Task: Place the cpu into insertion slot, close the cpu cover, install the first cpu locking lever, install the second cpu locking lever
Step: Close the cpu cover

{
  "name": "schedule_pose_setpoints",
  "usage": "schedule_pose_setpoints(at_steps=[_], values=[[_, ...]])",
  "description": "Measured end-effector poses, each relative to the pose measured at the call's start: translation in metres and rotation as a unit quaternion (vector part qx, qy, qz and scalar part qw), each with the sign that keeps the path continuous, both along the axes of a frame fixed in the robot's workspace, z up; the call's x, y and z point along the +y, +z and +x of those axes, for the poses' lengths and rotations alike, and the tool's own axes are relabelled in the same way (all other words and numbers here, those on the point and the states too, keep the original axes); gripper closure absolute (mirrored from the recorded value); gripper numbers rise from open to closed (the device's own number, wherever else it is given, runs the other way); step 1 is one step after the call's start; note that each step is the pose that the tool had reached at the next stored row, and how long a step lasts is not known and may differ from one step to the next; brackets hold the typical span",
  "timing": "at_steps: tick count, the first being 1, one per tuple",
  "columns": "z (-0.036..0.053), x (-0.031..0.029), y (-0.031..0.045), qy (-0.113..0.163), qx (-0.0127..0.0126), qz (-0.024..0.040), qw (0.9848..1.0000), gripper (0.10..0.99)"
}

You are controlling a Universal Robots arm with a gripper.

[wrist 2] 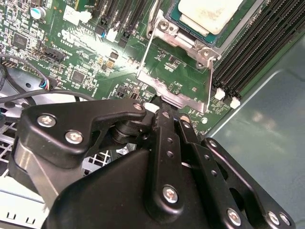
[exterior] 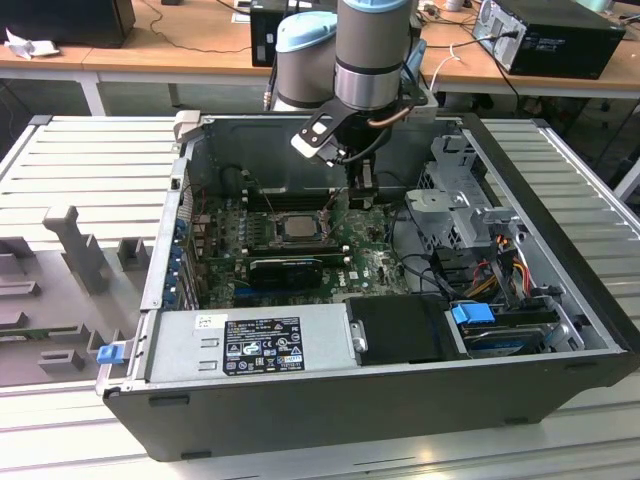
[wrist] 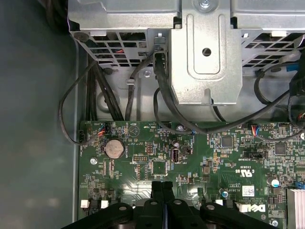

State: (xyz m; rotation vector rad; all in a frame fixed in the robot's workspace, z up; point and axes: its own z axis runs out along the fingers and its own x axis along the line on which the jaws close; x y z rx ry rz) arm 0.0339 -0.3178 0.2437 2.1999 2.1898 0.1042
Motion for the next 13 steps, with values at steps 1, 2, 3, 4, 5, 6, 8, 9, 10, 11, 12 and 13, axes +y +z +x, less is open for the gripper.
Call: schedule_pose_setpoints(at_steps=[1,2,3,4,5,6,8,9,10,11,12,13], values=[[-0.0009,0.0000,0.0000,0.000,0.0000,0.0000,1.0000,0.980],[-0.0015,0.0000,0.0000,0.000,0.0000,0.0000,1.0000,0.980],[-0.0021,0.0000,0.0000,0.000,0.0000,0.0000,1.0000,0.980],[-0.0027,0.0000,0.0000,0.000,0.0000,0.0000,1.0000,0.980],[-0.0032,0.0000,0.0000,0.000,0.0000,0.0000,1.0000,0.980],[-0.0033,0.0000,0.0000,0.000,0.0000,0.0000,1.0000,0.980],[-0.0038,0.0000,0.0000,0.000,0.0000,0.0000,1.0000,0.980],[-0.0043,0.0000,0.0000,0.000,0.0000,0.0000,1.0000,0.980],[-0.0044,0.0000,0.0000,0.000,0.0000,0.0000,1.0000,0.980],[-0.0046,0.0000,0.0000,0.000,0.0000,0.0000,1.0000,0.980],[-0.0052,0.0000,0.0000,0.000,0.0000,0.0000,1.0000,0.980],[-0.0055,0.0000,0.0000,0.000,0.0000,0.0000,1.0000,0.980]])
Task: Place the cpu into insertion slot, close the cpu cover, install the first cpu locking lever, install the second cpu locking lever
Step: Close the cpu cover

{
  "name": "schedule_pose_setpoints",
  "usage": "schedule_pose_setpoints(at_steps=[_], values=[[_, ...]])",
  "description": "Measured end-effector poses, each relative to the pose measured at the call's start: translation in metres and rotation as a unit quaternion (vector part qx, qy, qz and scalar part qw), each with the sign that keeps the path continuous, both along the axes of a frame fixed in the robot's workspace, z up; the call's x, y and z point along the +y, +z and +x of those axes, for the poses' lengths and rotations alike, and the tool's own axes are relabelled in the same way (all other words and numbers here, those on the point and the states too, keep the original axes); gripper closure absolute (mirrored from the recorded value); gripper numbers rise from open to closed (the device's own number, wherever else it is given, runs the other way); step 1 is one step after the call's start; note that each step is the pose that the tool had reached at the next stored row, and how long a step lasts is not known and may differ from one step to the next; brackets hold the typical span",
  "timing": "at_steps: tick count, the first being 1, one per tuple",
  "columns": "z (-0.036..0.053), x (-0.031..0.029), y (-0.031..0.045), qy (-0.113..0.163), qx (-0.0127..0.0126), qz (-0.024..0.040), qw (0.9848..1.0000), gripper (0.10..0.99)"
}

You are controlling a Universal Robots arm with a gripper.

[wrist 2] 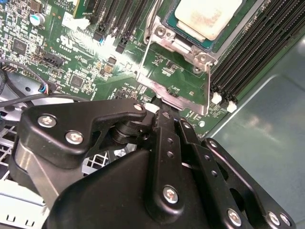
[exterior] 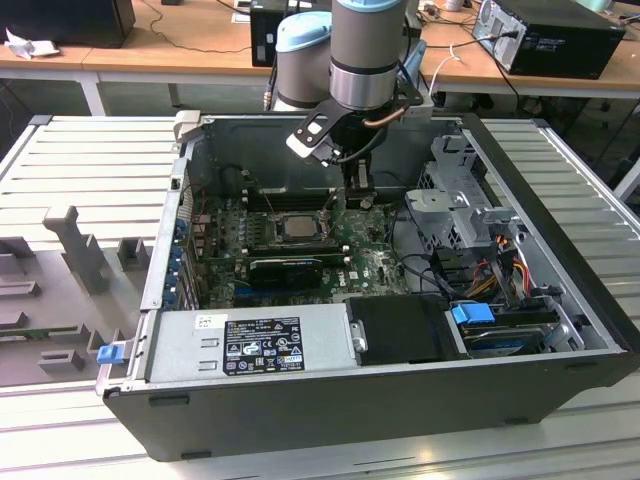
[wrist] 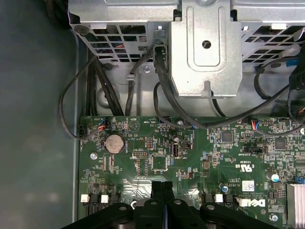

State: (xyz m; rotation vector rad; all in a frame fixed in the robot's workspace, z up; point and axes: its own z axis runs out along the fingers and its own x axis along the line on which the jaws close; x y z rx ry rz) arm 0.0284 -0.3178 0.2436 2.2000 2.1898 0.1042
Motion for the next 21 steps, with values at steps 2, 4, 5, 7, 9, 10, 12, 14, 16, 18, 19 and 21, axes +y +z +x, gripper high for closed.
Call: schedule_pose_setpoints(at_steps=[2,4,5,7,9,10,12,14,16,18,19,21], values=[[-0.0005,0.0000,0.0000,0.000,0.0000,0.0000,1.0000,0.980],[-0.0015,0.0000,0.0000,0.000,0.0000,0.0000,1.0000,0.980],[-0.0020,0.0000,0.0000,0.000,0.0000,0.0000,1.0000,0.980],[-0.0028,0.0000,0.0000,0.000,0.0000,0.0000,1.0000,0.980],[-0.0033,0.0000,0.0000,0.000,0.0000,0.0000,1.0000,0.980],[-0.0035,0.0000,0.0000,0.000,0.0000,0.0000,1.0000,0.980],[-0.0040,0.0000,0.0000,0.000,0.0000,0.0000,1.0000,0.980],[-0.0047,0.0000,0.0000,0.000,0.0000,0.0000,1.0000,0.980],[-0.0052,0.0000,0.0000,0.000,0.0000,0.0000,1.0000,0.980],[-0.0061,0.0000,0.0000,0.000,0.0000,0.0000,1.0000,0.980],[-0.0066,0.0000,0.0000,0.000,0.0000,0.0000,1.0000,0.980],[-0.0081,0.0000,0.0000,0.000,0.0000,0.0000,1.0000,0.980]])
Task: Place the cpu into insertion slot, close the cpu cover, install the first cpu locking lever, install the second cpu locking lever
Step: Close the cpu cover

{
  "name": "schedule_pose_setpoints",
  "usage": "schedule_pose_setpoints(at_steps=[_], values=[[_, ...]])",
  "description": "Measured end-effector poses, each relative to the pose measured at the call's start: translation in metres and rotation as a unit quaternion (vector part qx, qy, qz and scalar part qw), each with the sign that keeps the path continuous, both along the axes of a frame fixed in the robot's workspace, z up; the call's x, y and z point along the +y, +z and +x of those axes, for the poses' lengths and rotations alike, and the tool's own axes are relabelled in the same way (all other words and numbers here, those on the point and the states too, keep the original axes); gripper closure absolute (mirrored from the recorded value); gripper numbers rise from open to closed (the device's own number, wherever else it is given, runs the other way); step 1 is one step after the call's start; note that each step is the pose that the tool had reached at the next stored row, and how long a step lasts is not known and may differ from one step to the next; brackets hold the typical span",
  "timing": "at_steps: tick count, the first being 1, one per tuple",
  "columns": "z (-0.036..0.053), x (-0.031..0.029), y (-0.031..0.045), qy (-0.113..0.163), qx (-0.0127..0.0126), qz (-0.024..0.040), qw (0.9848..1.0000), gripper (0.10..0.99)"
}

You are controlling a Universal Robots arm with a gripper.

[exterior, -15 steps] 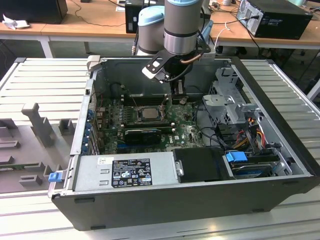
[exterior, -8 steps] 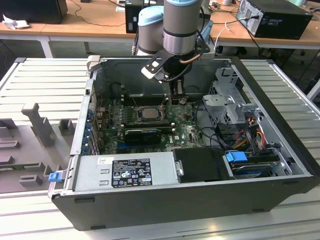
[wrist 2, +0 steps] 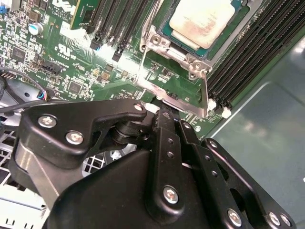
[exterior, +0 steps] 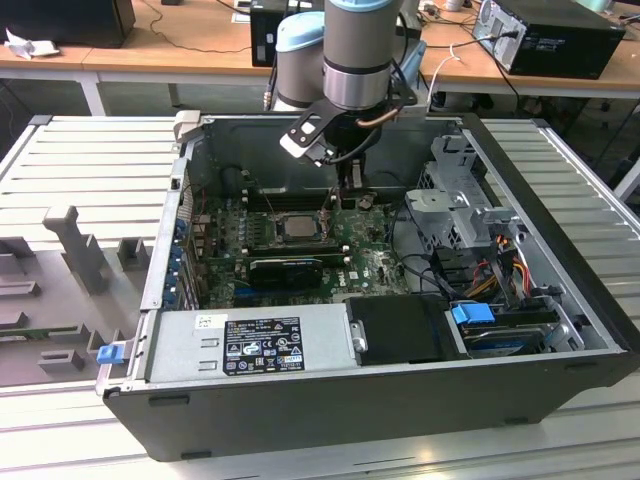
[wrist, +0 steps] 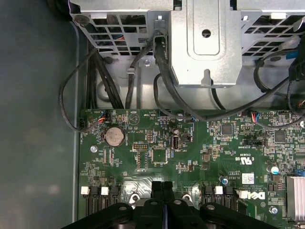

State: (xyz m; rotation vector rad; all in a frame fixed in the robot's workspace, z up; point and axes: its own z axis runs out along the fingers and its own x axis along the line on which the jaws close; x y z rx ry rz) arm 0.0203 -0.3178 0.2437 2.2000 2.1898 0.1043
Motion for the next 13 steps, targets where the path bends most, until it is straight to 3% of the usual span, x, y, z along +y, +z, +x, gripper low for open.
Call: schedule_pose_setpoints(at_steps=[10,13], values=[[-0.0052,0.0000,0.0000,0.000,0.0000,0.0000,1.0000,0.980],[-0.0114,0.0000,-0.0001,0.000,0.0000,0.0000,1.0000,0.980]])
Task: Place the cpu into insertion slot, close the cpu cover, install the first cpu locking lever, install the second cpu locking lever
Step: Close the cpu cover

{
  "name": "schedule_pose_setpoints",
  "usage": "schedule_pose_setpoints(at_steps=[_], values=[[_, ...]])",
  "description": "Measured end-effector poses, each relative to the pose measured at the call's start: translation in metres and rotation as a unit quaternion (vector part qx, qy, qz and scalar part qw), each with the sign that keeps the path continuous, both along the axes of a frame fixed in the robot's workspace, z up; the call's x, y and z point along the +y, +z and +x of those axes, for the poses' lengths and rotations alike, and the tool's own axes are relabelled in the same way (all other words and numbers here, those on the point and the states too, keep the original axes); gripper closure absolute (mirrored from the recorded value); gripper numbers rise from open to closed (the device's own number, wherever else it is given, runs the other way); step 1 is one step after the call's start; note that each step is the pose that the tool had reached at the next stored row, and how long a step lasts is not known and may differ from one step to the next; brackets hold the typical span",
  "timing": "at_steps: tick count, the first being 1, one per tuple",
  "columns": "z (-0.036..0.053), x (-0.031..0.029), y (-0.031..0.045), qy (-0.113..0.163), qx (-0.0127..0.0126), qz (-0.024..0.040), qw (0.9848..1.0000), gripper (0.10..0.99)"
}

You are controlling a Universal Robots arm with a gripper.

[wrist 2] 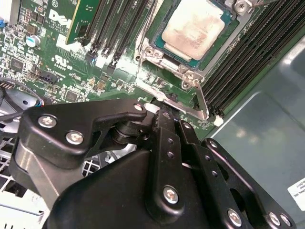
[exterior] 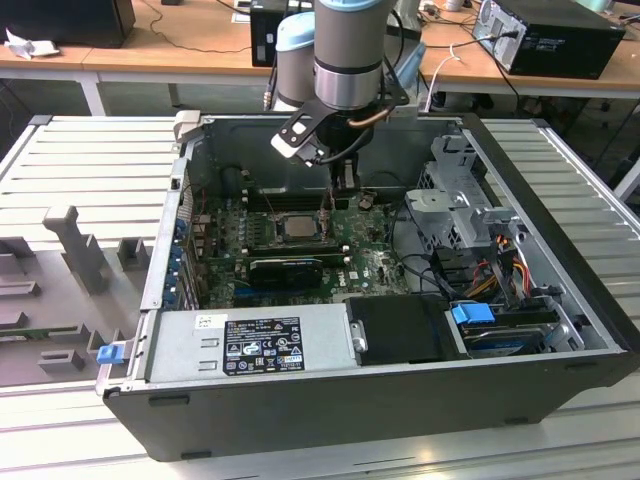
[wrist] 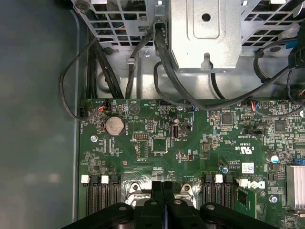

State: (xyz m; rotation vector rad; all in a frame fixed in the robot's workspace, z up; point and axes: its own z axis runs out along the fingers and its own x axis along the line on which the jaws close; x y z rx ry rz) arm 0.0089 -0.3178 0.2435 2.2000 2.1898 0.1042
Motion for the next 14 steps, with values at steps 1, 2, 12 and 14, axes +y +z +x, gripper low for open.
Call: schedule_pose_setpoints(at_steps=[1,2,12,14], values=[[-0.0056,0.0000,-0.0001,0.000,0.0000,0.0000,1.0000,0.980],[-0.0086,0.0000,-0.0003,0.000,0.0000,0.0000,1.0000,0.980],[-0.0230,0.0000,-0.0062,0.000,0.0006,0.0000,1.0000,0.980],[-0.0241,0.0000,-0.0088,0.002,0.0020,0.0001,1.0000,0.980]])
